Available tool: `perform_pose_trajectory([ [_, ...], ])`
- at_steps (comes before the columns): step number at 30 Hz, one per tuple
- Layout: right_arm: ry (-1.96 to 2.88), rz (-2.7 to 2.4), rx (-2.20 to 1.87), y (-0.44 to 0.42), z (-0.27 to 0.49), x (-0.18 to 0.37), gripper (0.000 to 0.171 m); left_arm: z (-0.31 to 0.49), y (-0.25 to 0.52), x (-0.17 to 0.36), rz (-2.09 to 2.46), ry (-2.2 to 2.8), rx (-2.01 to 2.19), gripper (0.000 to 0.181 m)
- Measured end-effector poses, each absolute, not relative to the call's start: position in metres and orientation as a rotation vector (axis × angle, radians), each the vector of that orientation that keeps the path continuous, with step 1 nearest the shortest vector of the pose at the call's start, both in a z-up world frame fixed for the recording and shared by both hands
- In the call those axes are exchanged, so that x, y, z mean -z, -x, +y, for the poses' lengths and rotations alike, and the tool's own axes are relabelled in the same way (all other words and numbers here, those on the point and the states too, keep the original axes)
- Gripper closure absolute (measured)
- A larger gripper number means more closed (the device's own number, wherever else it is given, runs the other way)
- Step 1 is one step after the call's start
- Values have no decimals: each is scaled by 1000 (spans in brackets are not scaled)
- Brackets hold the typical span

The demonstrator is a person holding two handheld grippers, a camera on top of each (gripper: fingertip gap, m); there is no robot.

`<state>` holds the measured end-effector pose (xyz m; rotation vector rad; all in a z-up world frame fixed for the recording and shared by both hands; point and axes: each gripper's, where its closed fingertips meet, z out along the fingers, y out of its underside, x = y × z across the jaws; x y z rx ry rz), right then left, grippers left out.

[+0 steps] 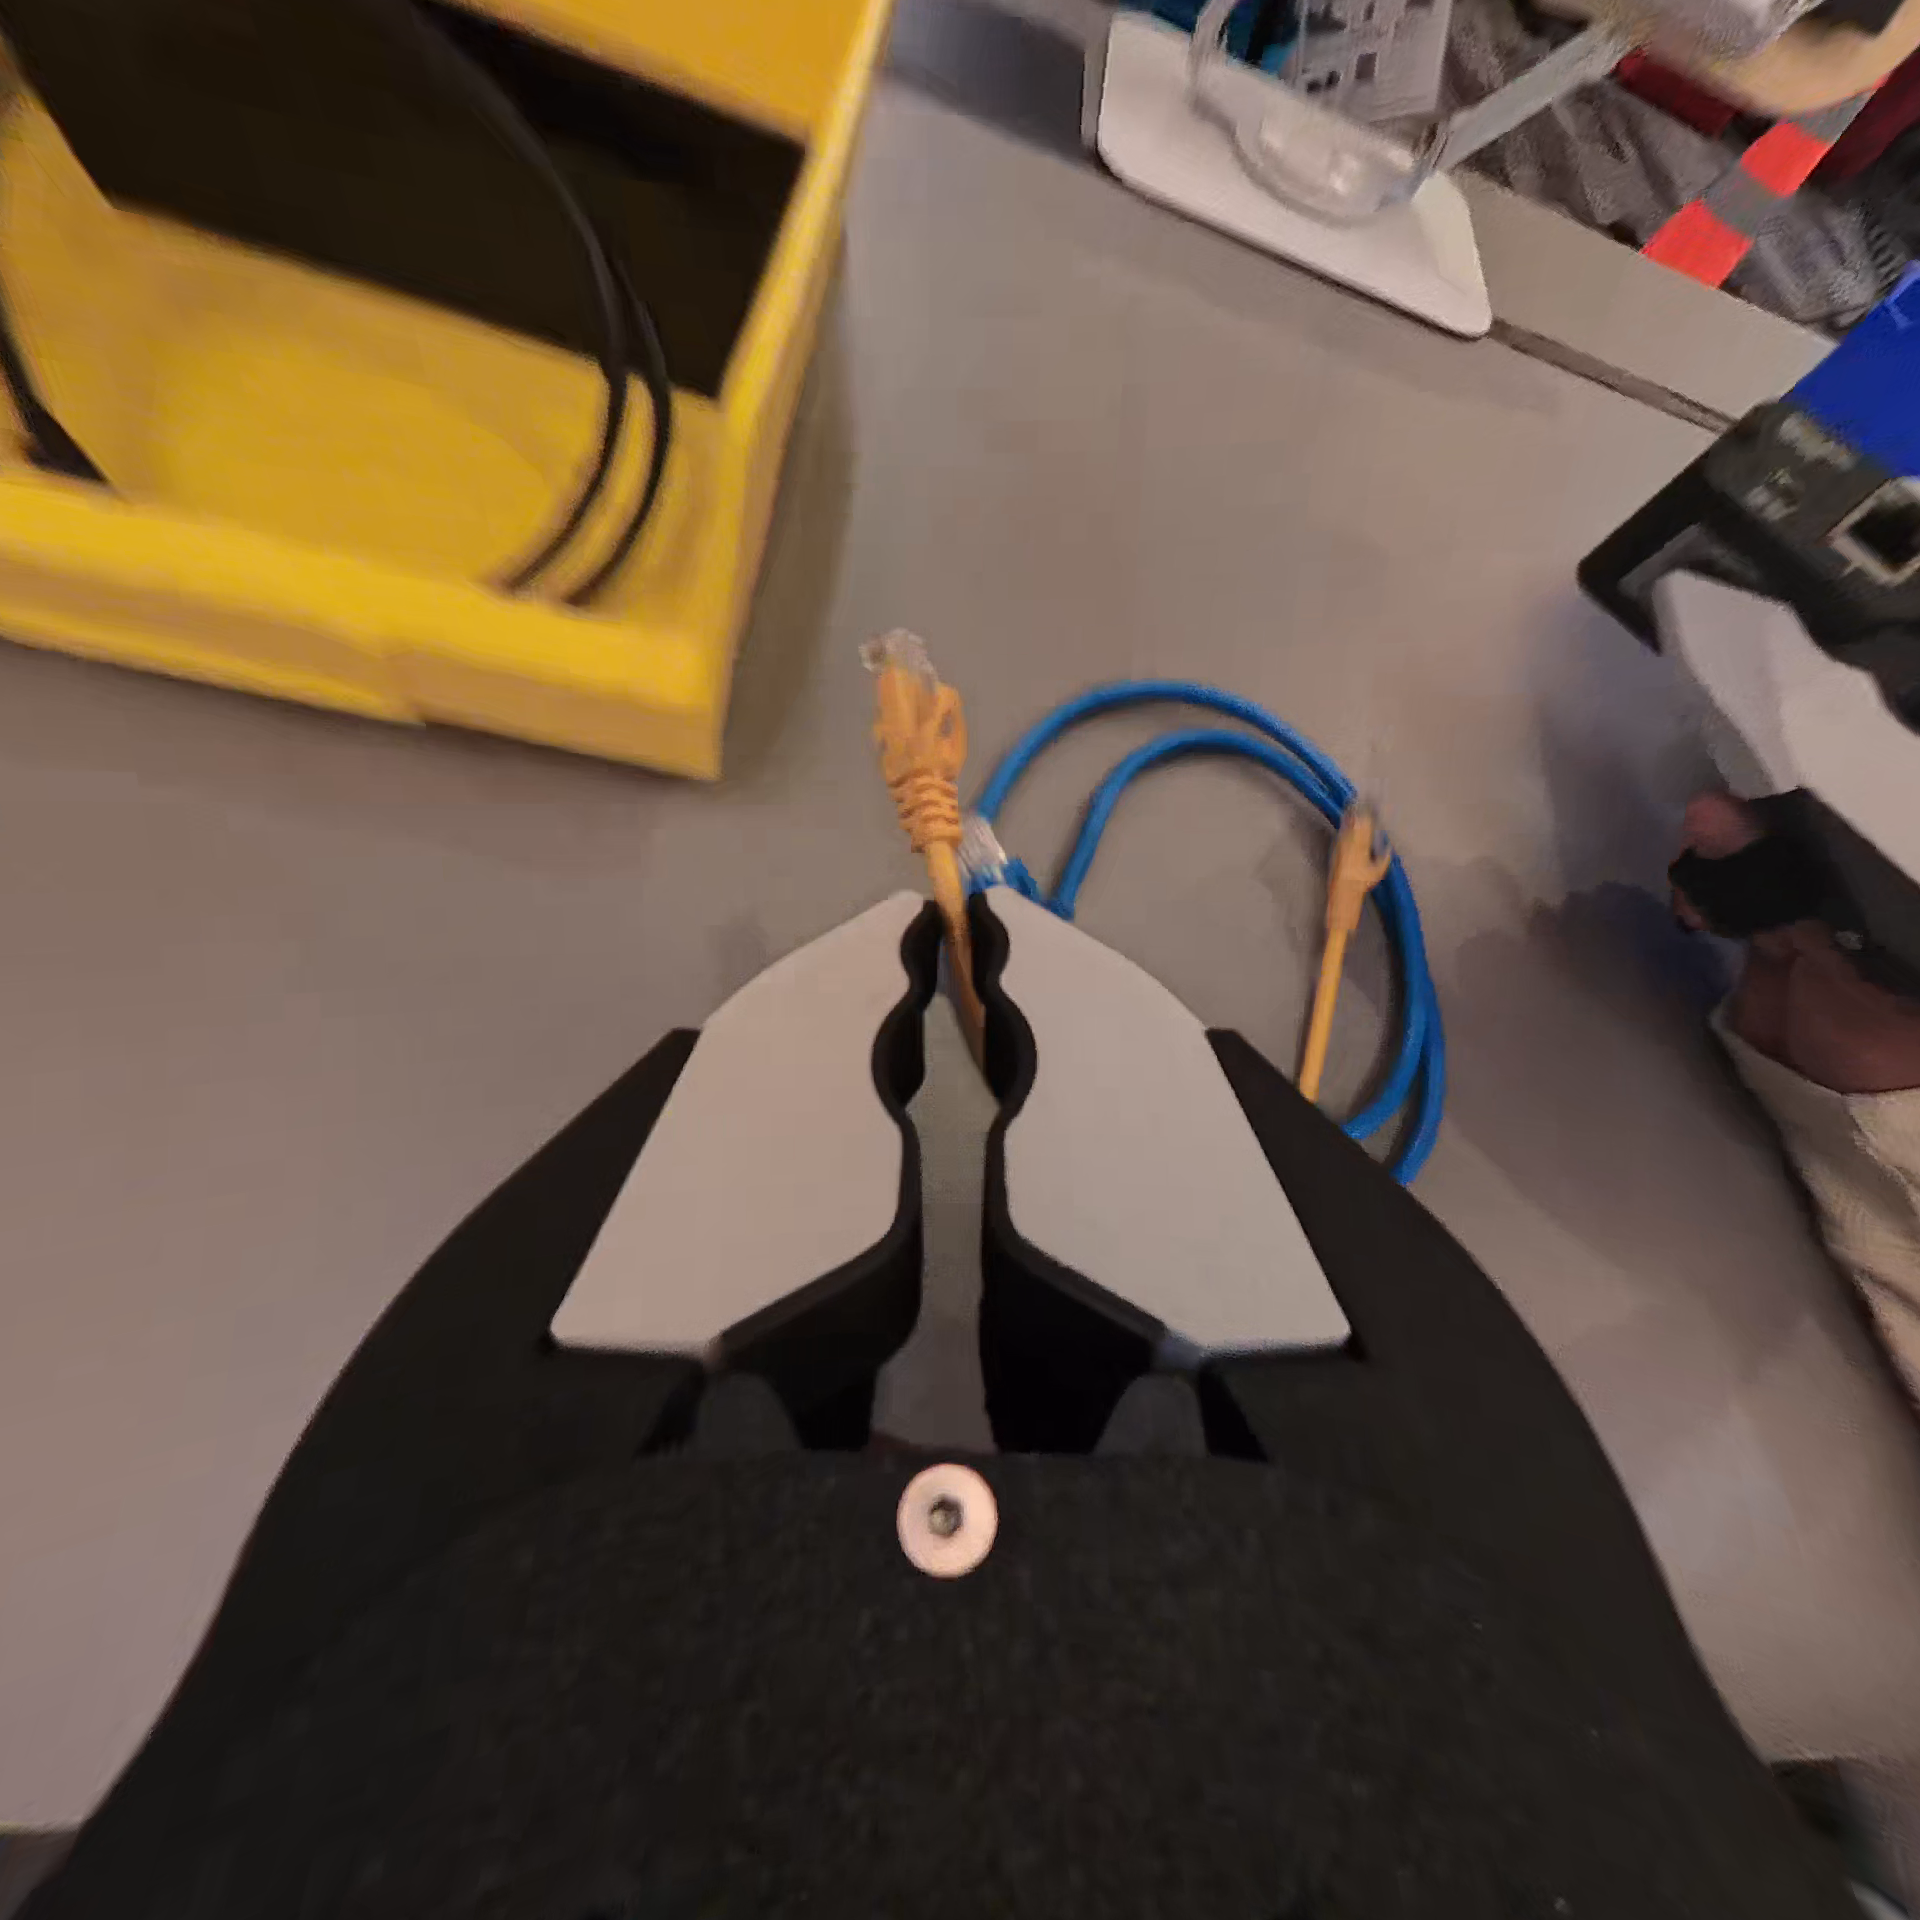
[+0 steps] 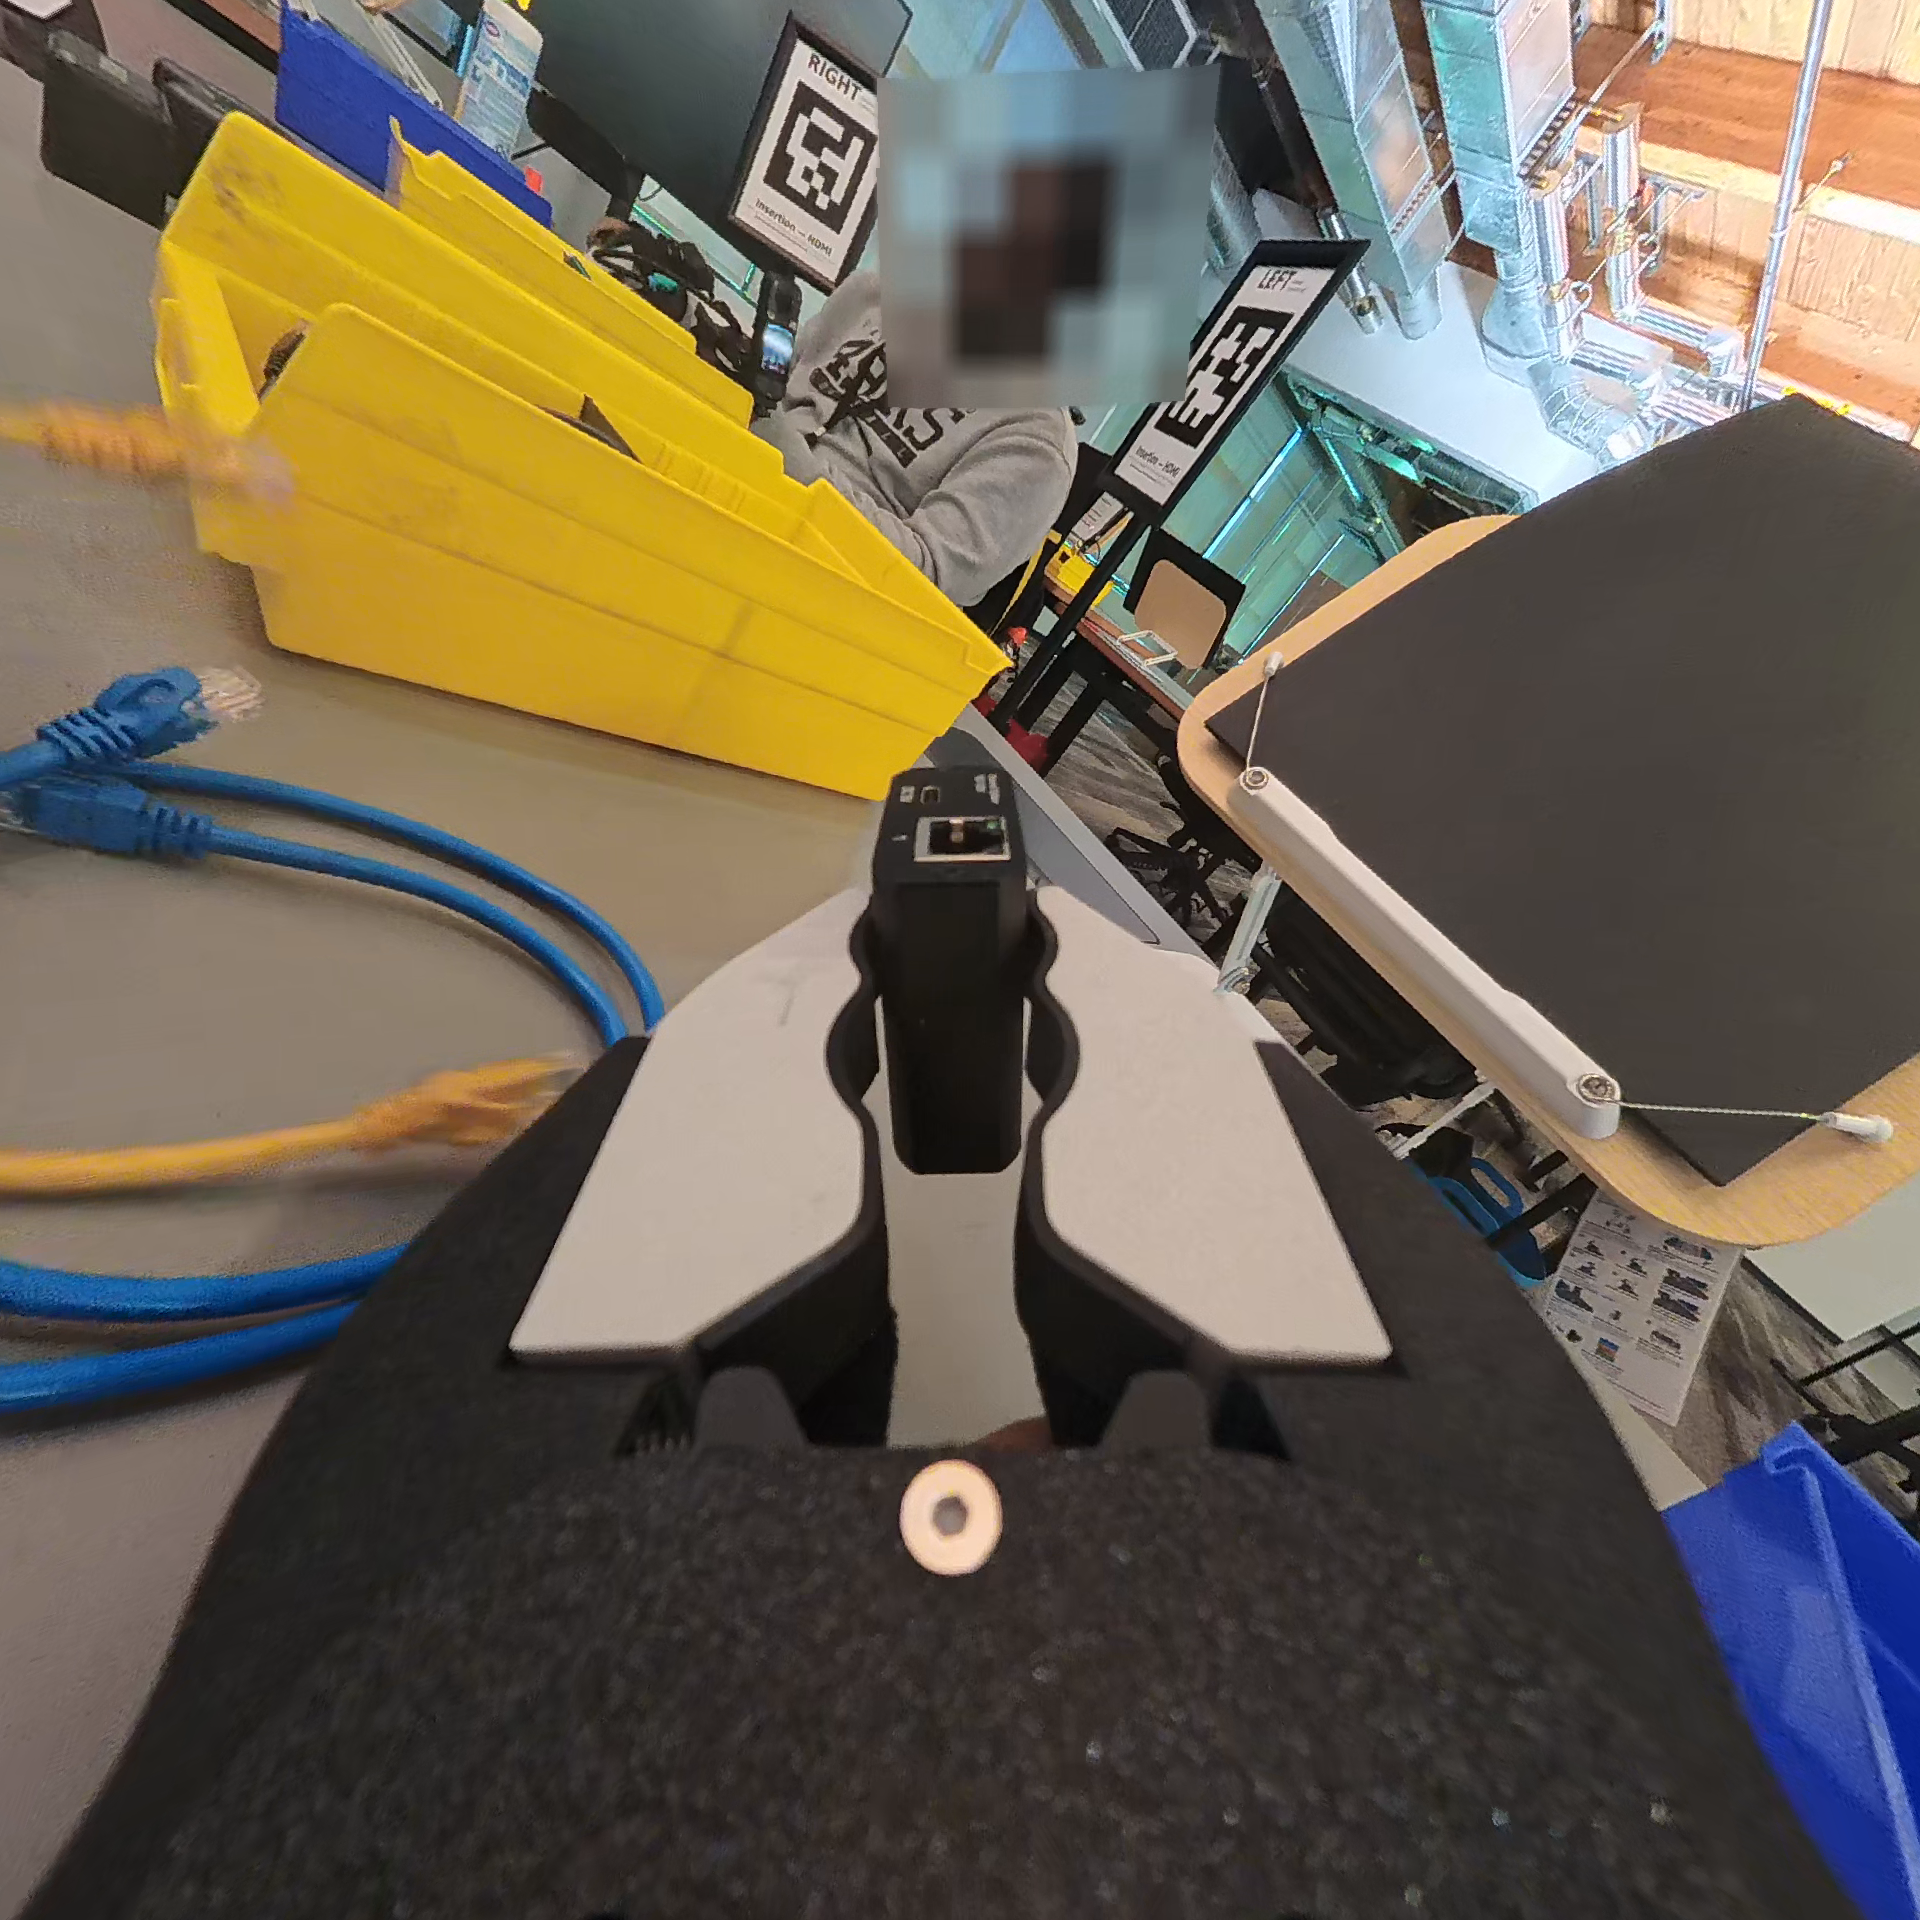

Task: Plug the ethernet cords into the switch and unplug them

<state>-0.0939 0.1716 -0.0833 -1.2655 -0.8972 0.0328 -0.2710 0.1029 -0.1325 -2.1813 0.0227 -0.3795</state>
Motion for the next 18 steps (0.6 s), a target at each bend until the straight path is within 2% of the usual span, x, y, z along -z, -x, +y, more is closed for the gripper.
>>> perform_pose_trajectory([
  [5, 1271, -887, -37, 93, 173, 83, 147, 102, 296, 45, 381, 2080, 235, 177],
  [10, 1267, -893, -33, 93, 173, 83, 147, 69, 255, 0, 668, 2115, 676, 177],
  [12, 1267, -889, -33, 93, 173, 82, 147, 53, 235, -6, 664, 2122, 1033, 177],
  [14, 1270, -885, -35, 92, 173, 82, 147, 55, 234, 10, 605, 2176, 1168, 177],
  [18, 1275, -885, -39, 92, 174, 83, 147, 82, 265, 109, 662, 2397, 759, 177],
])
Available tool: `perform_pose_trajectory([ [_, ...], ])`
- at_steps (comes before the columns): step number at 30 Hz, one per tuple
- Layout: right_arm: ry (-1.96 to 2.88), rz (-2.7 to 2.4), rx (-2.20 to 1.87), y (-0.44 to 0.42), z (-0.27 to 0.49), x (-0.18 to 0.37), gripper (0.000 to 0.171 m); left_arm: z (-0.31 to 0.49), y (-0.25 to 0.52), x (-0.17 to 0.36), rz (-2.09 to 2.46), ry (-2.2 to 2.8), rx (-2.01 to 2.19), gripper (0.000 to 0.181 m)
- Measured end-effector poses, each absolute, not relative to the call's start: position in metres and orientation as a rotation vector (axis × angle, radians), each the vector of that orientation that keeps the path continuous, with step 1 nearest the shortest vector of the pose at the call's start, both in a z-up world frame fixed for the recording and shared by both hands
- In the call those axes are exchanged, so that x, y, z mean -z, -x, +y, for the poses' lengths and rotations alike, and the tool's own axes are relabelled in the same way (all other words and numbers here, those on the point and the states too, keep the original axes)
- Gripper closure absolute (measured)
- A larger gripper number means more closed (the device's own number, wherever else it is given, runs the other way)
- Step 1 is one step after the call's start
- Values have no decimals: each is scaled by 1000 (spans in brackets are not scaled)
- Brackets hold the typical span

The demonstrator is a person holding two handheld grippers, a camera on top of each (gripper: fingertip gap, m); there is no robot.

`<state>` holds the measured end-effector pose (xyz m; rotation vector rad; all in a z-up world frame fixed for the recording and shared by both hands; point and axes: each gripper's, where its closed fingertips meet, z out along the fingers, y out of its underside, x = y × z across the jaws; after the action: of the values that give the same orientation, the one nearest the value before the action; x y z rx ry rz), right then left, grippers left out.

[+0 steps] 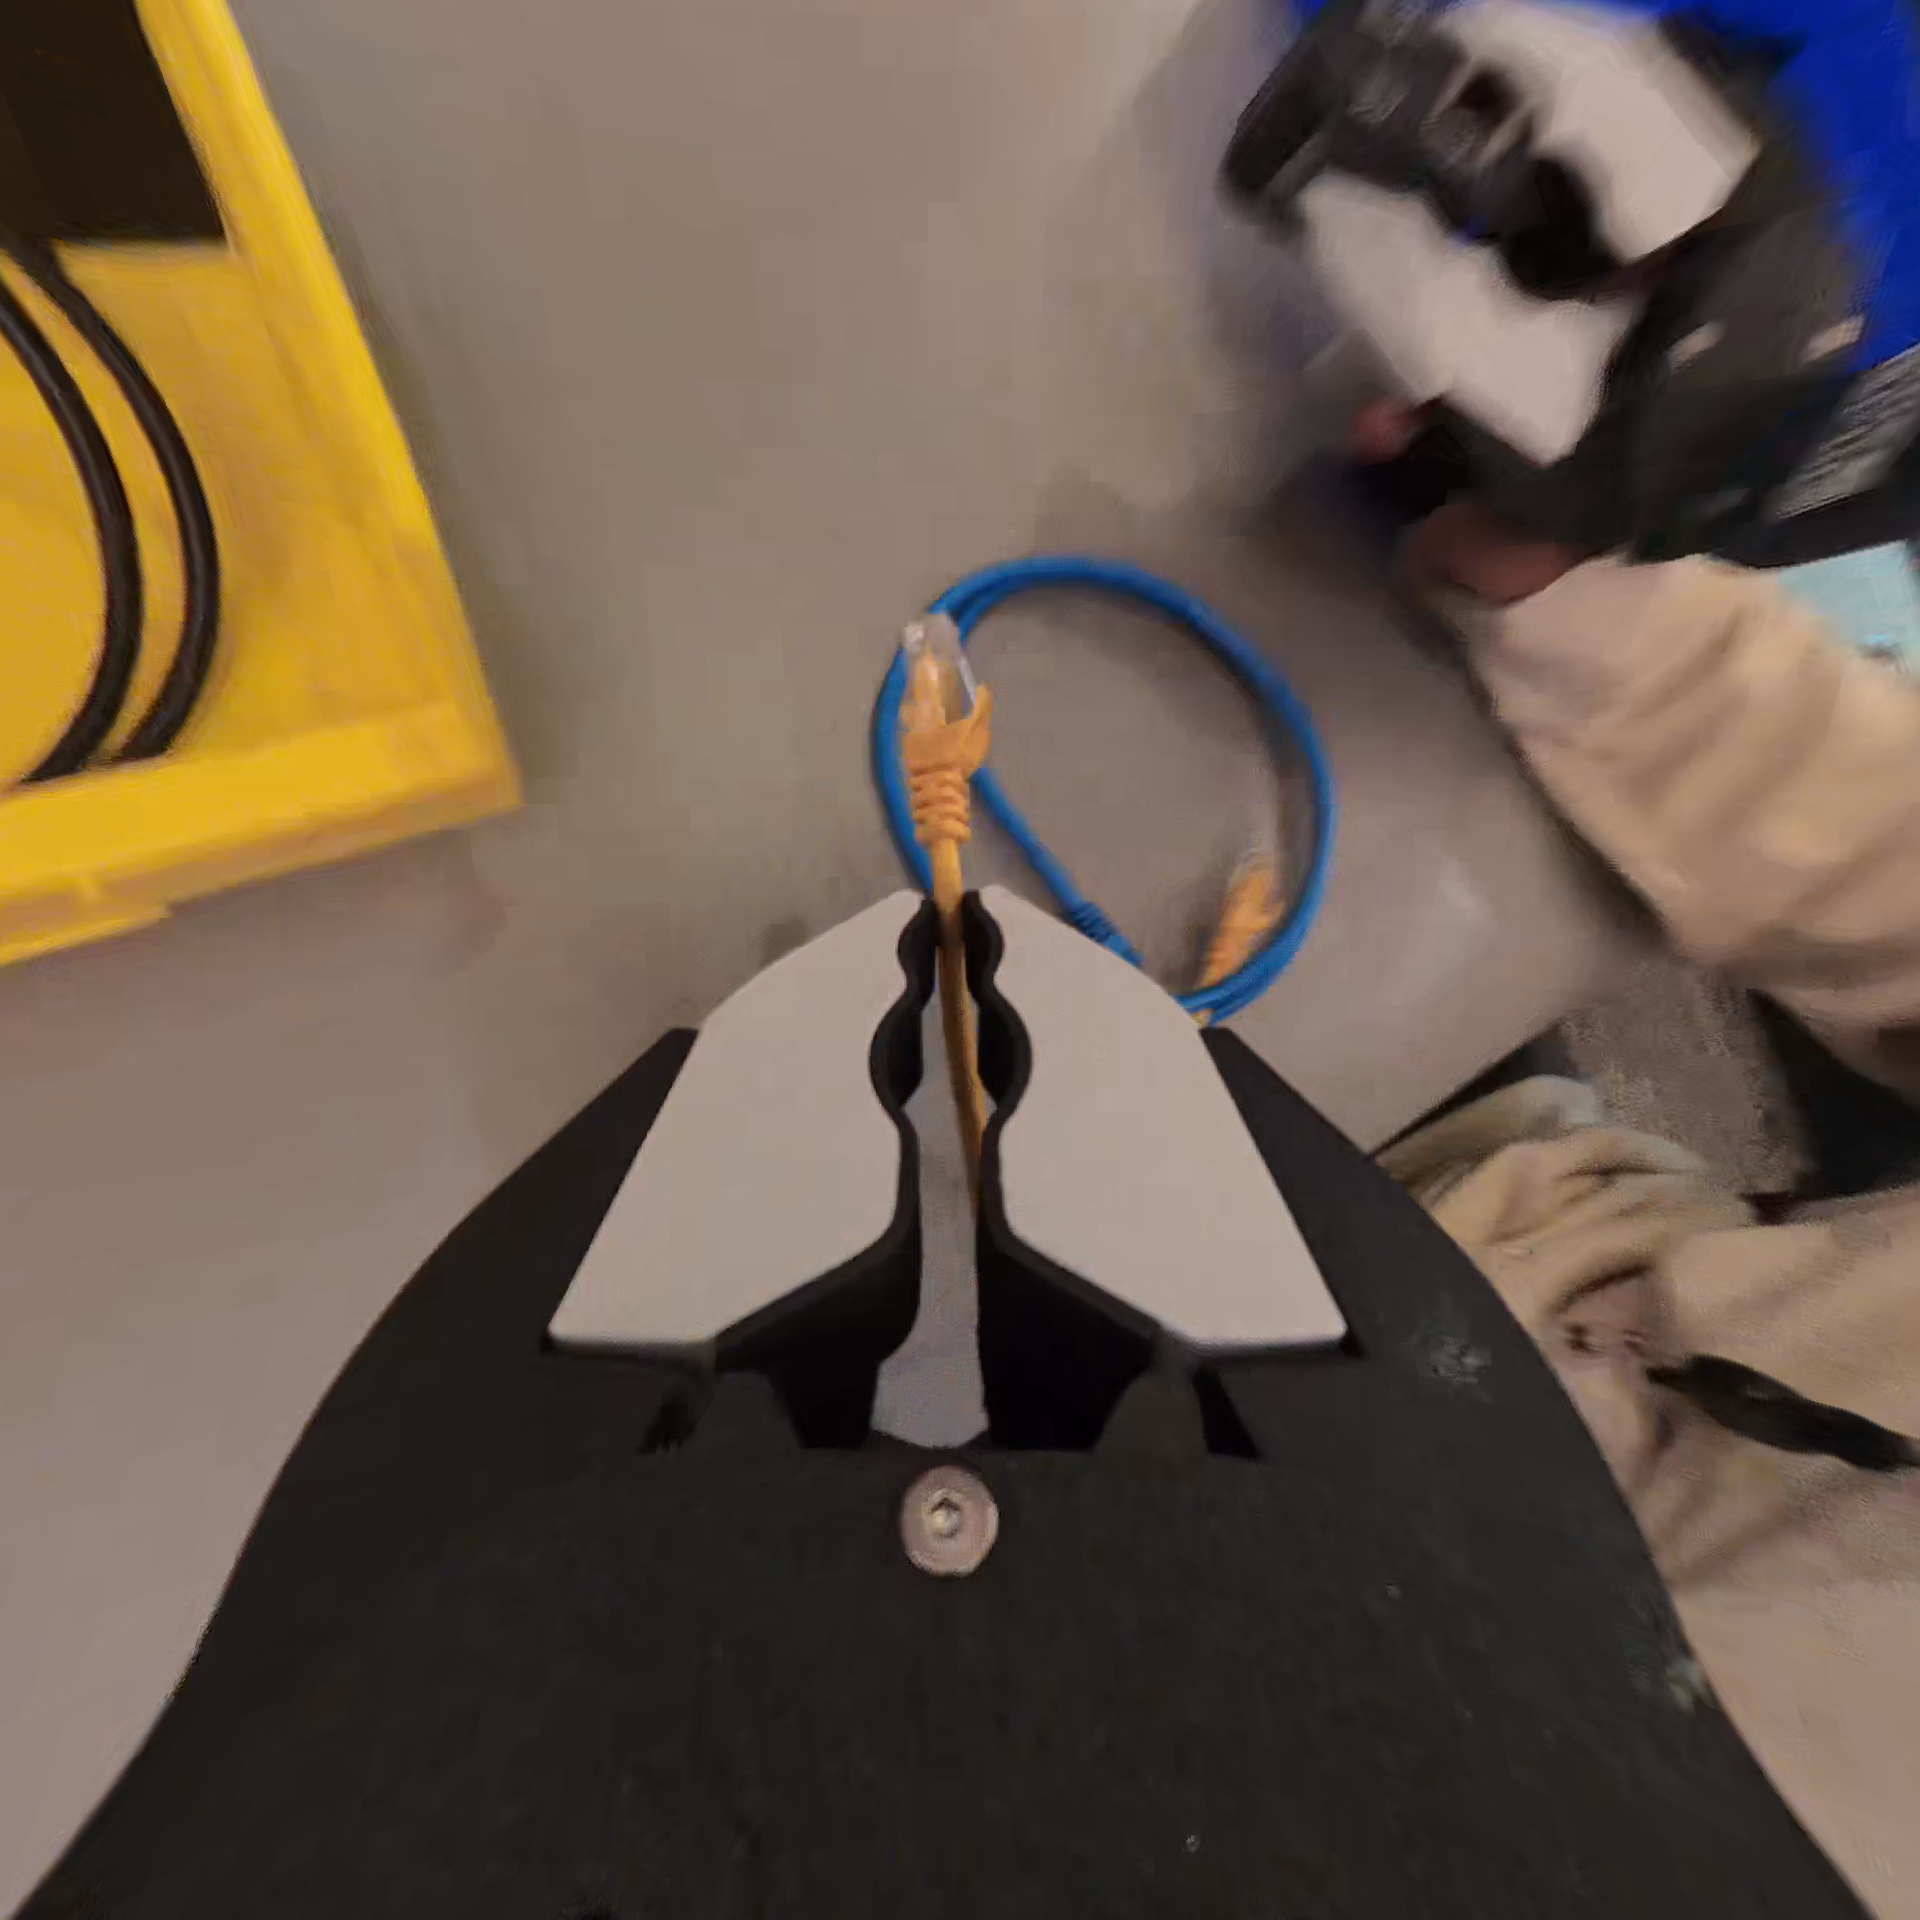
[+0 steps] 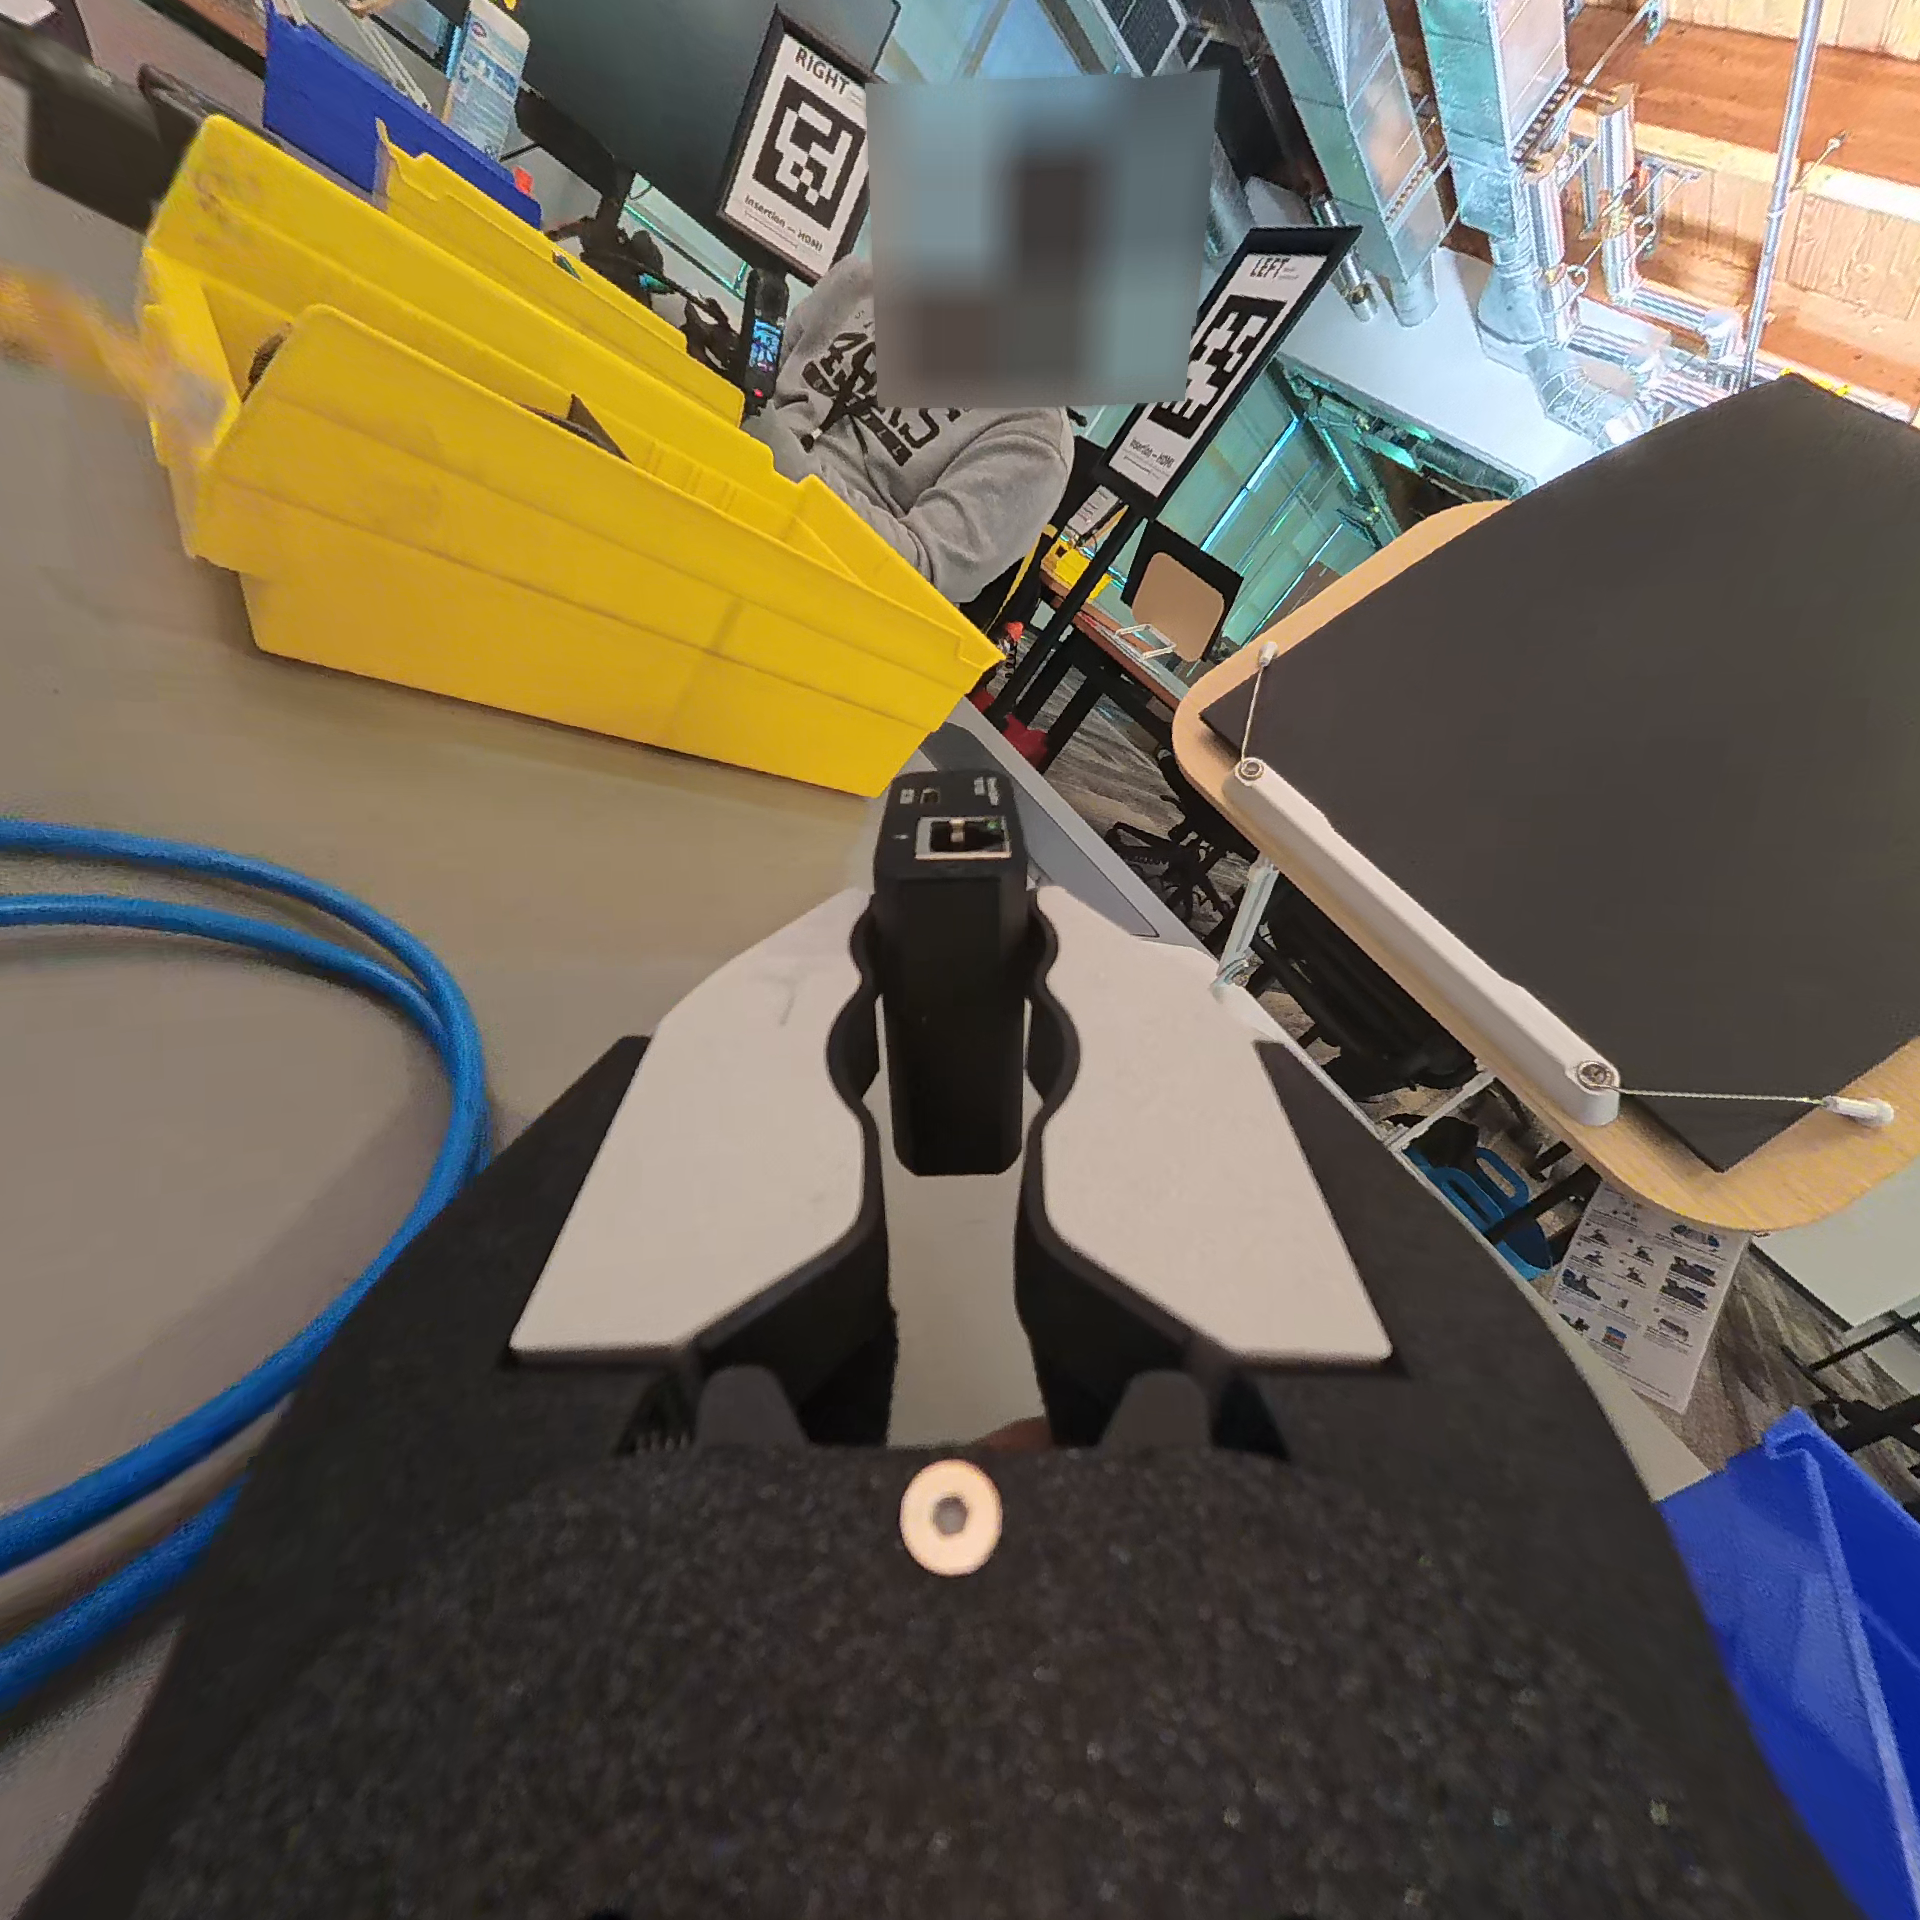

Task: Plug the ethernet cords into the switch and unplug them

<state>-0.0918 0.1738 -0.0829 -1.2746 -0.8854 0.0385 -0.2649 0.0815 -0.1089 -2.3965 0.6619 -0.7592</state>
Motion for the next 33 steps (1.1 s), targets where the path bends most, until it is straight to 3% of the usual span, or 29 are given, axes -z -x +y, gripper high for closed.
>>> perform_pose_trajectory([
  [4, 1275, -890, -36, 92, 174, 84, 147, 86, 283, 164, 812, 2435, 390, 176],
  [9, 1281, -897, -39, 93, 174, 85, 147, 94, 289, 178, 1063, 2234, -72, 175],
  [18, 1287, -900, -45, 94, 175, 86, 147, 103, 288, 189, 1005, 2205, 7, 161],
  [22, 1288, -909, -50, 95, 175, 87, 147, 105, 282, 191, 1003, 2203, 117, 179],
  [28, 1276, -917, -43, 96, 174, 87, 147, 104, 282, 188, 1009, 2220, 211, 181],
  [33, 1262, -938, -26, 98, 172, 88, 147, 112, 295, 128, 1087, 2141, 122, 181],
])
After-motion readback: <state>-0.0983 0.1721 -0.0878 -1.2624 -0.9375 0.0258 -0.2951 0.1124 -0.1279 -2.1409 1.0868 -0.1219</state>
